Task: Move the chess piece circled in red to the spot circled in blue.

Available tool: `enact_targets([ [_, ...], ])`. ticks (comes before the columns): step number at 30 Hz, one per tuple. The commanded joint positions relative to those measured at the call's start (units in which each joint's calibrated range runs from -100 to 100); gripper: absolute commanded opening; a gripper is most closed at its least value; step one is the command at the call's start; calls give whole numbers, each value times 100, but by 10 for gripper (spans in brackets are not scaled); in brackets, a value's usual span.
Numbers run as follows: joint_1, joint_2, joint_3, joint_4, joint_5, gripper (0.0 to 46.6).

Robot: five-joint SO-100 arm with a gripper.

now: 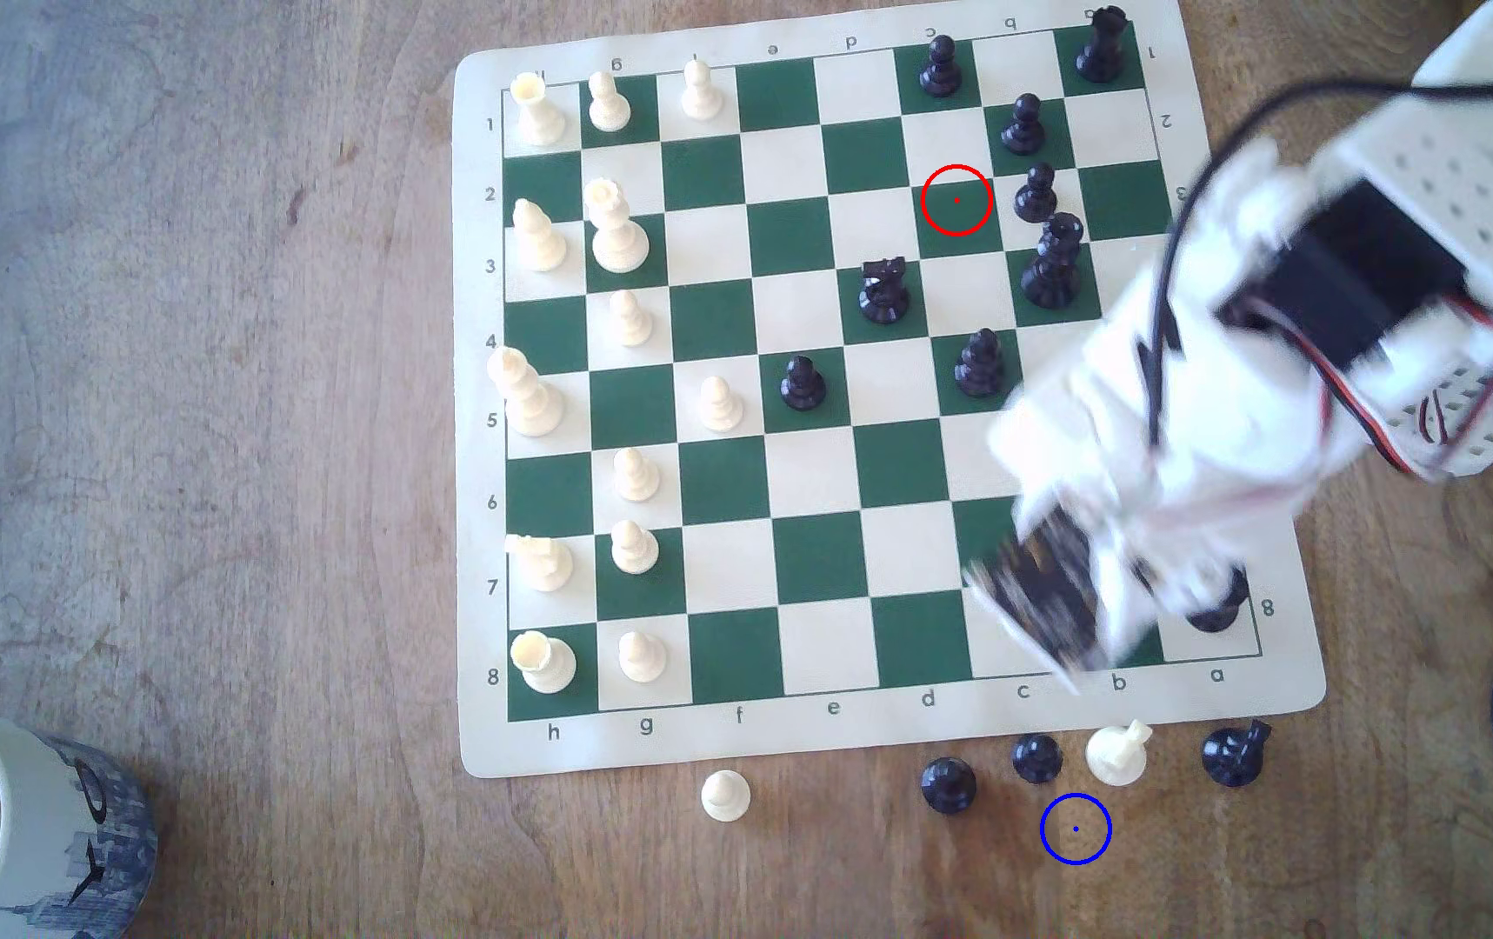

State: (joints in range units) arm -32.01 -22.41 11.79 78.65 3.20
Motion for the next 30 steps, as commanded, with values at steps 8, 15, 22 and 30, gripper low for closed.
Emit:
enact_targets([
  [8,-1011,1189,-155,-1001,122,3],
  [15,-1207,1715,108,-1468,156,3],
  [22,-1269,2038,589,-1951,156,3],
  [30,-1191,2072,697,-2107,181,3],
])
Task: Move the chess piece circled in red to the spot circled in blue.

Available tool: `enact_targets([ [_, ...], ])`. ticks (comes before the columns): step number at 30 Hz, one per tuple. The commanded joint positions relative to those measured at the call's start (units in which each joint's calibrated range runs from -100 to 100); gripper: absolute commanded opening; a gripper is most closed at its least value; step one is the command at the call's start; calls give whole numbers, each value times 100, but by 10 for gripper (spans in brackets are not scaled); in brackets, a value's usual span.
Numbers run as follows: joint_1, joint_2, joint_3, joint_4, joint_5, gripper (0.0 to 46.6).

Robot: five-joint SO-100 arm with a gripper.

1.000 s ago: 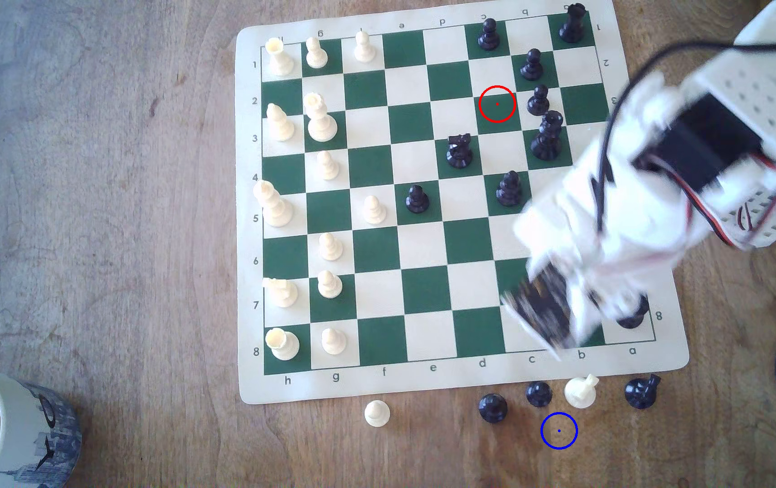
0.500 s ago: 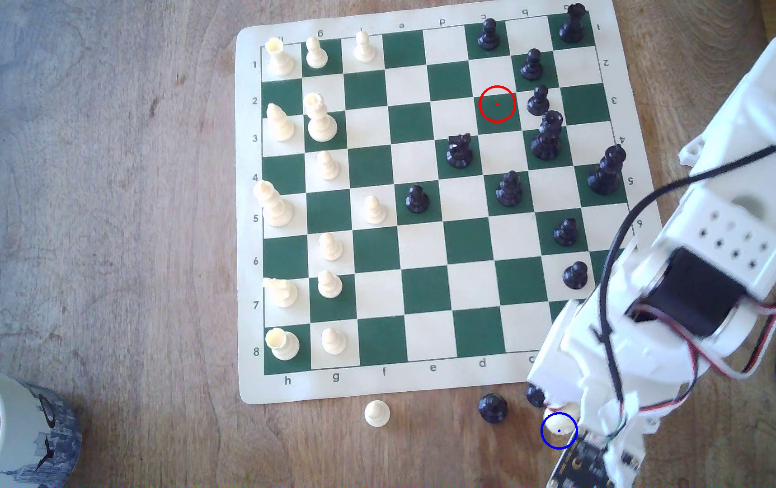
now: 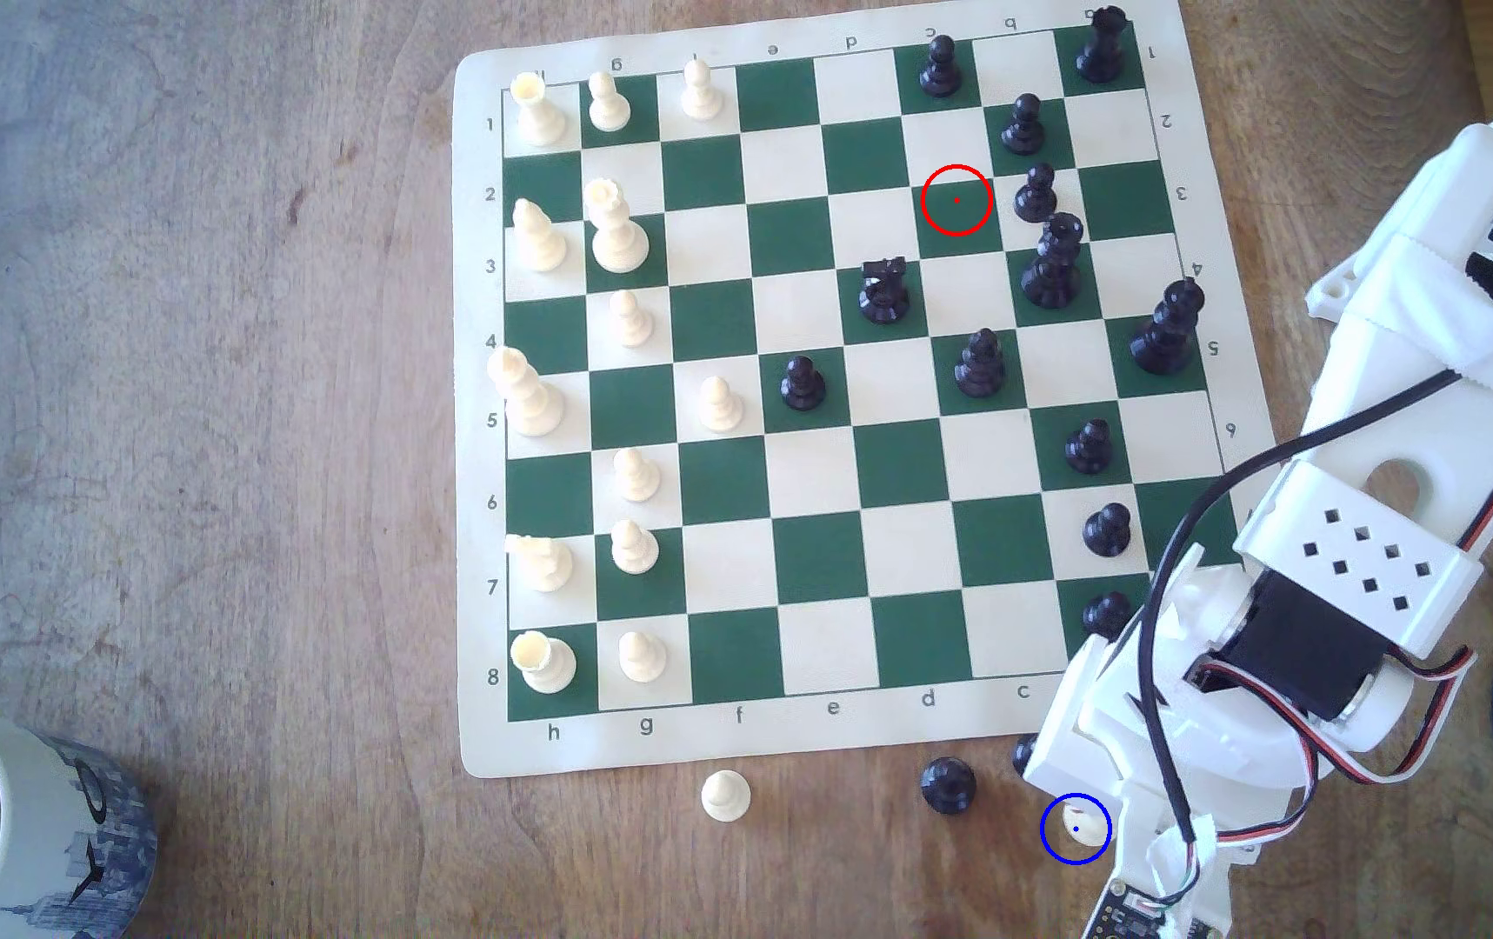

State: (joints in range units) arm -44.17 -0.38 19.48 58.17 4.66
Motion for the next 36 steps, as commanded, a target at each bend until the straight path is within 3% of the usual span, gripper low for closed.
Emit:
enact_targets([
  [1,33,-124,-62,-67,34,3],
  [20,112,46,337,-436,103,13],
  [28,104,-13,355,-387,98,100],
  [34,260,-395,373,-256,59,219],
  [36,307,-540,292,-149,44,229],
])
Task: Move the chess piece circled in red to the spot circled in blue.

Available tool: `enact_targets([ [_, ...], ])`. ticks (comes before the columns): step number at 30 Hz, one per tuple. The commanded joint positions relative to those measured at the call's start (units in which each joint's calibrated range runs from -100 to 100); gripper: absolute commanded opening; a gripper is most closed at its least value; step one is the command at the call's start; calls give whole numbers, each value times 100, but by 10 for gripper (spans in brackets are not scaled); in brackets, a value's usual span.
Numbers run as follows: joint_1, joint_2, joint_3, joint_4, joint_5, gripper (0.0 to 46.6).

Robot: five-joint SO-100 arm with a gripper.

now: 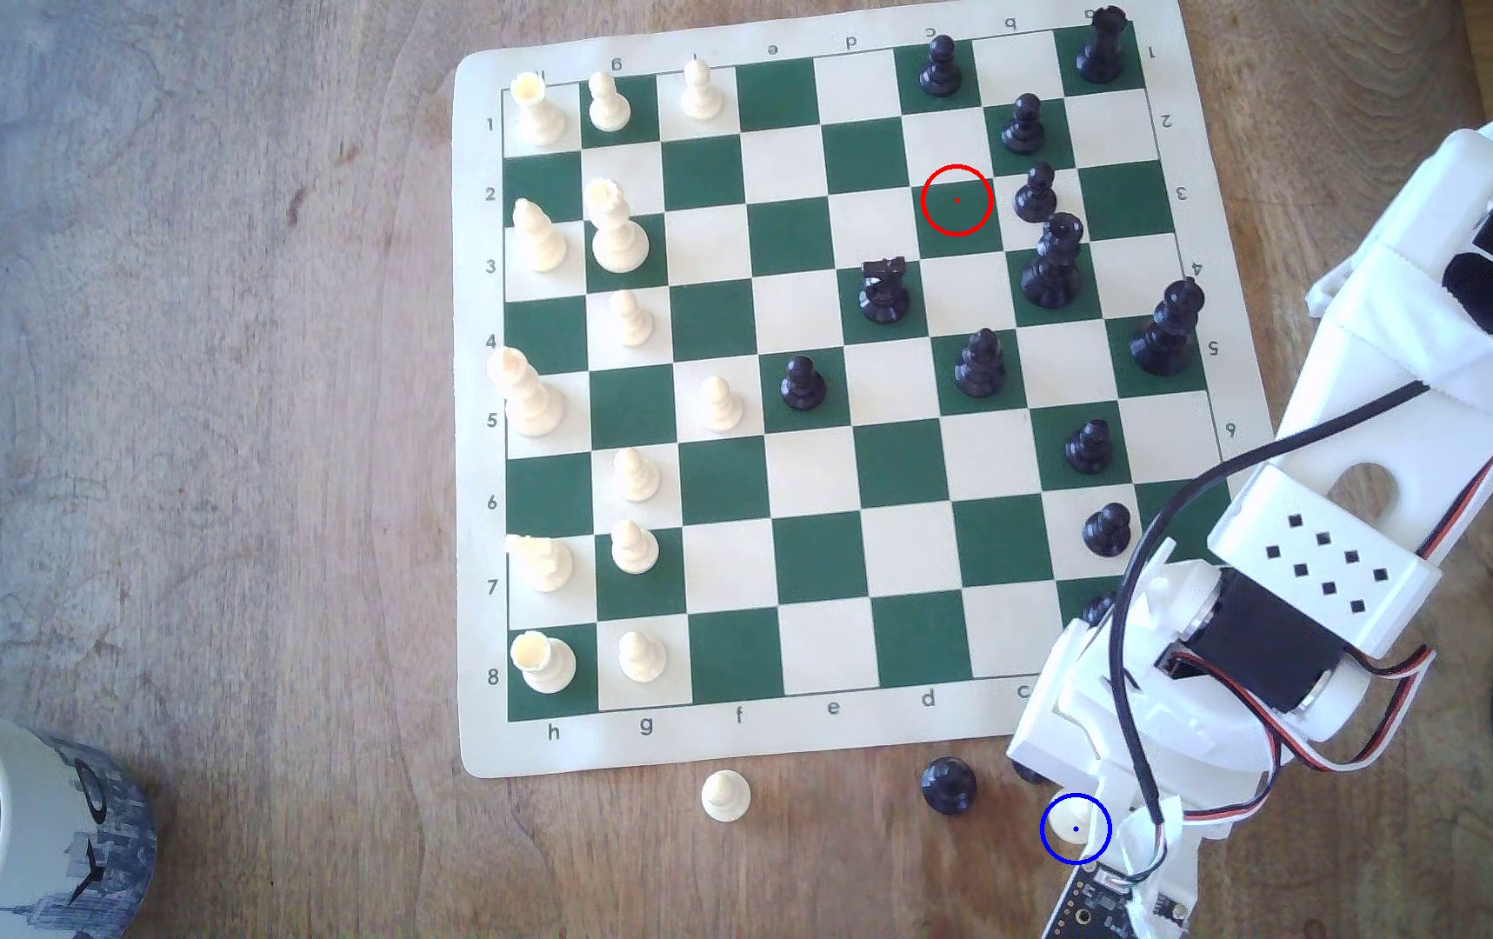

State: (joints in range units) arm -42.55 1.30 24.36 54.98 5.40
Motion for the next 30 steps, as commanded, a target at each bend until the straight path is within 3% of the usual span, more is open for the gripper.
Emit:
enact_targets([
  [1,176,-775,-278,260,-39,231],
  [14,380,-2057,-1203,1488,-205,232],
  [19,1076,-2999,58,964,-156,232],
  [20,1475,-3525,982,243,-156,228],
  [24,2554,-4408,2533,-903,34,221],
  [27,3055,-5028,3530,-2288,68,224],
  [28,3234,-5520,4319,-3213,127,224],
  [30,3344,-5826,4790,-3827,264,226],
])
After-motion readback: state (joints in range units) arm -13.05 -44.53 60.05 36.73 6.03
